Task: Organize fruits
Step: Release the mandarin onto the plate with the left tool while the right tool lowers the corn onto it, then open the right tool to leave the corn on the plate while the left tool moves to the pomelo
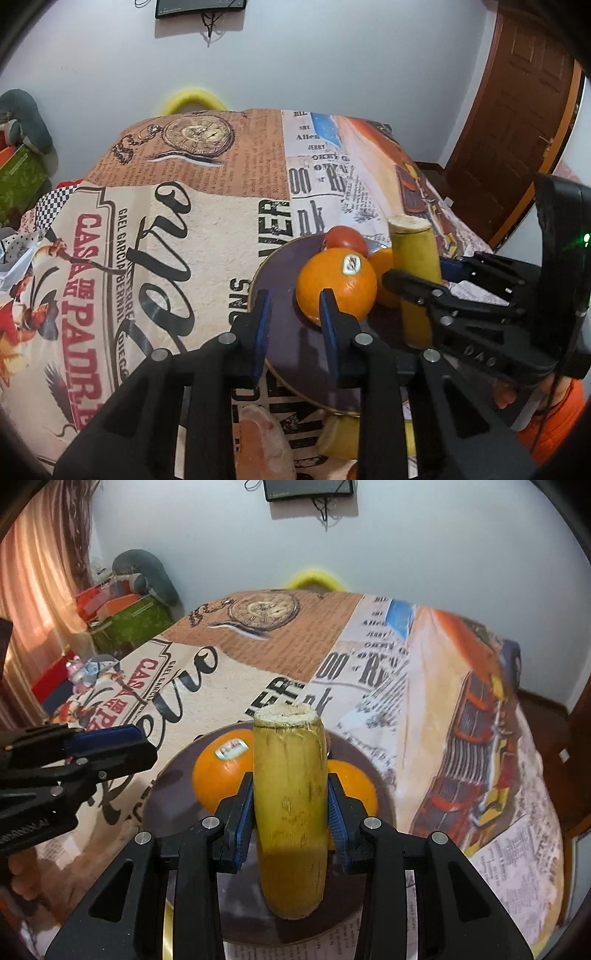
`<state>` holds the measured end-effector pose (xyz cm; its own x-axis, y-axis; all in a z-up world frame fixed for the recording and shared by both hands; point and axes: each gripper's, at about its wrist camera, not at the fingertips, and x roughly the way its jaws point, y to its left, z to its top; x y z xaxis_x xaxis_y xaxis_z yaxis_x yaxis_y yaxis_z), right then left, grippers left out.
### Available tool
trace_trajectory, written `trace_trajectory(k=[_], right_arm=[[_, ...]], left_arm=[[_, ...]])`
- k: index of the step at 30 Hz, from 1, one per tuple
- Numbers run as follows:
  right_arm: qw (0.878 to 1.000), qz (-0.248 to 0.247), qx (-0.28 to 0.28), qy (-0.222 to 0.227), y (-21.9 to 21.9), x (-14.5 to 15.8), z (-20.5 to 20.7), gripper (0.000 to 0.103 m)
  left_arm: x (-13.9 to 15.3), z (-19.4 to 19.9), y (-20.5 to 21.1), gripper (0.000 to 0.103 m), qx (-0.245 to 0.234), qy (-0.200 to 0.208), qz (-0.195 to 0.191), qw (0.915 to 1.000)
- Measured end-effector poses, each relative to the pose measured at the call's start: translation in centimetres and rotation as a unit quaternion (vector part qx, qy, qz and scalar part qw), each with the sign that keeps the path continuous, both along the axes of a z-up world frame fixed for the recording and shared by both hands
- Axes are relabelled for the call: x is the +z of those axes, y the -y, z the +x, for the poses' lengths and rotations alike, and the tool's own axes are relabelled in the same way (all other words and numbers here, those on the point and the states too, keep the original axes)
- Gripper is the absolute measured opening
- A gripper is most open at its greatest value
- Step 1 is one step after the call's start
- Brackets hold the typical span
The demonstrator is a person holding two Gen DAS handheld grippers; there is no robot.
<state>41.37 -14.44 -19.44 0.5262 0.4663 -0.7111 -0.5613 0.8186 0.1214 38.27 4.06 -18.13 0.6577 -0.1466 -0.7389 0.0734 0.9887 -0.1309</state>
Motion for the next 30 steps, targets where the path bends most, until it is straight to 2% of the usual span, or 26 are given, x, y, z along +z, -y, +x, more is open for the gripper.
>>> trace_trajectory(k=[5,11,17,20,24,30], right_arm=[[1.000,-0.026,0.010,0.014,-0.8,-0.1,-0.7,0.034],[1.000,-0.021,0.010,0.015,-1.1,0.6,-0.7,0.036],[1.000,-0.017,0.001,0.020,-0.3,1.7,-1.6,0.040],[1.000,-0.014,-0.001,0.025,0.3,2.5,-2.5,0.041],[0.999,-0.012,-0.001,0.033,0.9,3.4,-4.3,0.049],[0.999,-0.024,0.010,0.035,1.2,3.8,-7.2,0.050]], left_arm=[[-0.7,-0.2,-0.2,0.028,0.002,-0.012,0.004,0.9999],[-0.7,-0.8,-0.4,0.033,0.006,-0.015,0.001,0.9999],[0.6,-2.1,-0.7,0.042,0.012,-0.004,0.003,0.9999],[1.4,-3.1,-0.6,0.043,0.014,0.000,0.008,0.9999],[2.7,-4.8,-0.6,0.054,0.018,0.009,0.018,0.9996],[3.6,-7.5,-0.7,0.057,0.020,0.010,0.032,0.9992]])
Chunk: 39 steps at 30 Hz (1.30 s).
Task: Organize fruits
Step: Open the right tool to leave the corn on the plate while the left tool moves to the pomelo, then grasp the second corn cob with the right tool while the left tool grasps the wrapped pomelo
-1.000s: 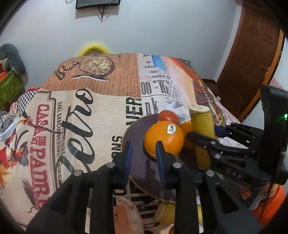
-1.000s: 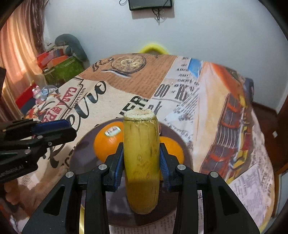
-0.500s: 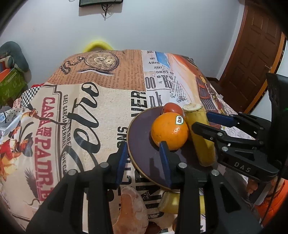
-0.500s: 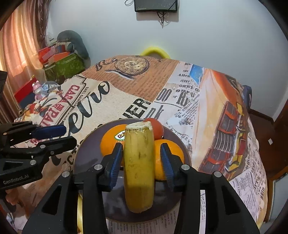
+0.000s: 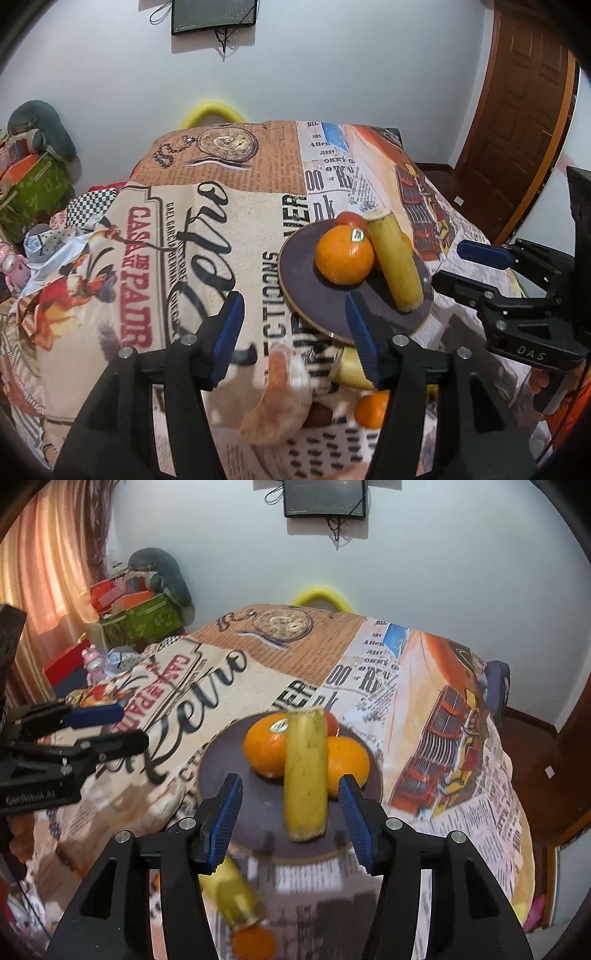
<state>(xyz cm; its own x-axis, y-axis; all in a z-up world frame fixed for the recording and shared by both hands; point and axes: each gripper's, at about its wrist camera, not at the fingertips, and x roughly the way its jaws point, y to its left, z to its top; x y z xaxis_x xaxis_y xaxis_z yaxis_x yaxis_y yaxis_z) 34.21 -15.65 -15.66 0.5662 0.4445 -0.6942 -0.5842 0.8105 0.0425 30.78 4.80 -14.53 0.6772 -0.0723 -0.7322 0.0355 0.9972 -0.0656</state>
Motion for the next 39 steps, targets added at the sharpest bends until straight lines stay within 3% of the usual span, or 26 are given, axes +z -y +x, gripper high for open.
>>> trace_trajectory(k=[11,23,28,39], right_arm=[[0.999,-0.017,0.020,-0.029,-0.8,-2.3,-3.2,0.051],[0.997,-0.022,0.030,-0.061,-1.8,-4.7,-3.3,0.051],[0.996,-0.025,0.040,-0.072,-2.5,-5.6,-3.0,0.051],[0.991,-0.015,0.070,-0.111,-4.2,-6.7,-2.5,0.050]], left_arm=[[-3.5,-2.9,-0.9,0.057,0.002,-0.051,0.007,0.9987],[-9.3,-0.9,-0.4,0.052,-0.005,-0.123,-0.027,0.9920],[-9.9,0.0,-1.1,0.047,0.016,-0.122,-0.049,0.9911],[-8.9,-1.4,-2.7,0.041,0.032,-0.093,-0.036,0.9945]])
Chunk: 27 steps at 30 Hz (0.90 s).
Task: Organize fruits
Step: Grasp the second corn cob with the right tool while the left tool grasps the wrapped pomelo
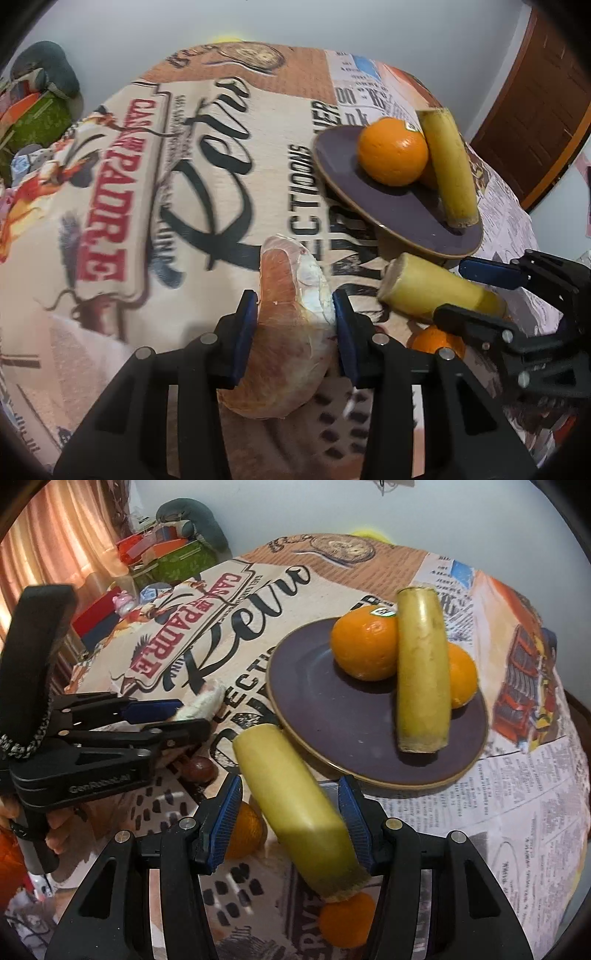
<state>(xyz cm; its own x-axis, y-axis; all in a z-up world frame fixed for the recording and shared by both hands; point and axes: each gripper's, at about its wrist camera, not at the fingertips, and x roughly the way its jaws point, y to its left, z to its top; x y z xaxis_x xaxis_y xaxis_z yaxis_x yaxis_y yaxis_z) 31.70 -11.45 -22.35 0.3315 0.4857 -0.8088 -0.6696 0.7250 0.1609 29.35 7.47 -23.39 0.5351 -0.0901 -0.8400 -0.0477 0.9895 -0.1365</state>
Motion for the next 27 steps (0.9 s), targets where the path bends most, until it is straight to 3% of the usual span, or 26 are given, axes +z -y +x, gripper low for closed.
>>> trace_trajectory(k=[9,17,27], right_arm=[[1.000,-0.013,0.009,-0.019,-0.8,-0.1,0.2,0.053],[0.998,-0.049,0.045,-0.020,-3.0,0.1,-0.2,0.053],[0.996,-0.059,0.062,-0.036,-4.8,-0.6,0.8,0.050]], left_arm=[[2.2,-3.8,-2.8,0.040,0.025,0.028,-0.011,0.9992],[3.2,-6.5,-1.6,0.040,0.005,0.048,-0.008,0.9988],[3.7,-7.5,-1.5,0.040,0.000,0.058,-0.014,0.9982]])
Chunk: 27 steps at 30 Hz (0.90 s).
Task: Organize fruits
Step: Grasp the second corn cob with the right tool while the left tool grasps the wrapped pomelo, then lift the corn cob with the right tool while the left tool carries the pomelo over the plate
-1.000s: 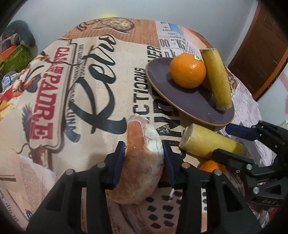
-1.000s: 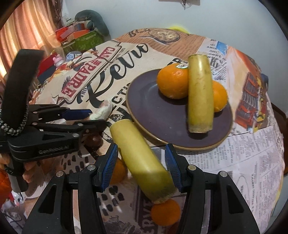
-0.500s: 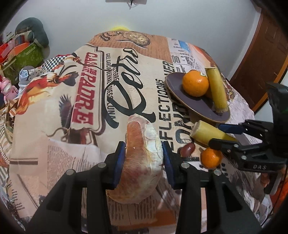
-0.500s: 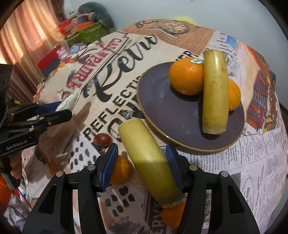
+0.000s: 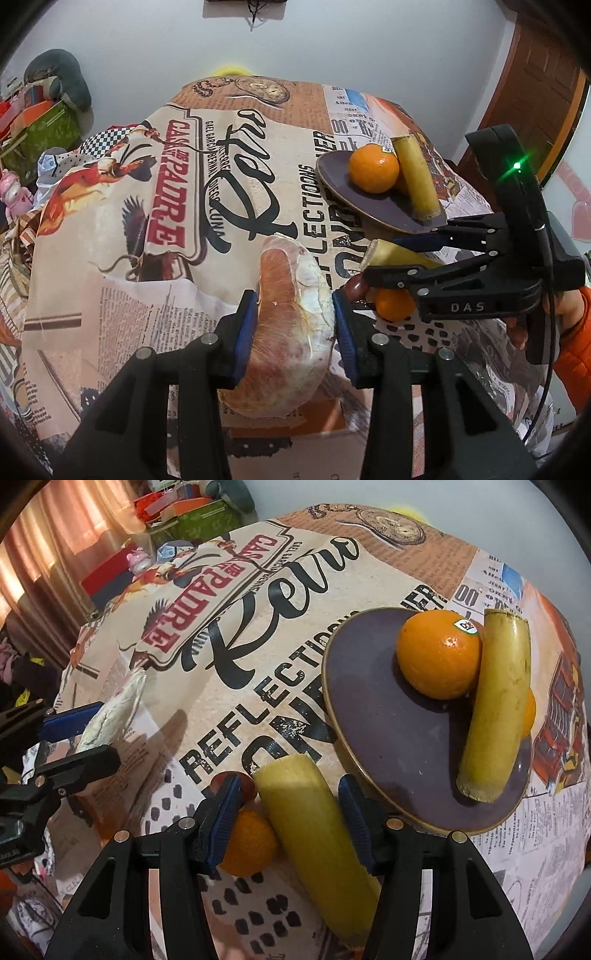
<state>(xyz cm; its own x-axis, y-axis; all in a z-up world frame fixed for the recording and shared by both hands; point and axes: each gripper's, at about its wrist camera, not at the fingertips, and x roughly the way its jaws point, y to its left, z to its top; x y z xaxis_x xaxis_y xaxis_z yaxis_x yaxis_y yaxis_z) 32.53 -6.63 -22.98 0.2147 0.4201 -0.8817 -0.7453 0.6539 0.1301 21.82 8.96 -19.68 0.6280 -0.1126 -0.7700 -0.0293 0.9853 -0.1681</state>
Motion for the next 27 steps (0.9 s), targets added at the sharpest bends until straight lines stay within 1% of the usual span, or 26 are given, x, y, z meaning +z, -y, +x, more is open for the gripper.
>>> trace_trajectory(k=[1,3,8,14,18,22,24,25,27], right_arm=[[1.000,0.001,-0.002,-0.002,0.2,0.1,0.0,0.048],[1.000,-0.004,-0.005,0.005,0.6,0.4,-0.2,0.041],[1.000,-0.009,-0.012,0.016,2.5,0.7,-0.9,0.035],[1.000,-0.016,-0.017,0.010,4.2,0.6,-0.9,0.035],[0.999,-0.029,-0.008,0.019,3.5,0.4,-0.9,0.037],[0.999,-0.029,-0.008,0.027,3.6,0.5,-1.1,0.036],[0.999,-0.023,-0.020,0.043,4.0,0.8,-1.5,0.035],[0.998,-0.019,-0.026,0.055,4.3,1.0,-1.9,0.035],[0.997,-0.001,-0.040,0.069,5.2,1.9,-2.4,0.034]], left_arm=[[0.0,-0.1,-0.1,0.040,0.002,0.000,-0.003,1.0000],[0.2,-0.2,-0.2,0.040,0.003,0.002,-0.005,1.0000],[0.7,-0.4,0.1,0.040,0.002,0.007,-0.008,0.9999],[1.4,-0.6,1.0,0.040,-0.005,0.015,-0.003,0.9999],[1.6,-0.5,1.5,0.040,-0.005,0.017,-0.005,0.9998],[2.1,-0.3,2.0,0.040,-0.006,0.020,-0.005,0.9998],[2.5,-0.3,2.2,0.039,-0.007,0.023,-0.005,0.9997],[2.9,-0.3,2.3,0.035,-0.008,0.026,-0.006,0.9996],[3.2,-0.2,2.5,0.021,-0.012,0.027,-0.007,0.9995]])
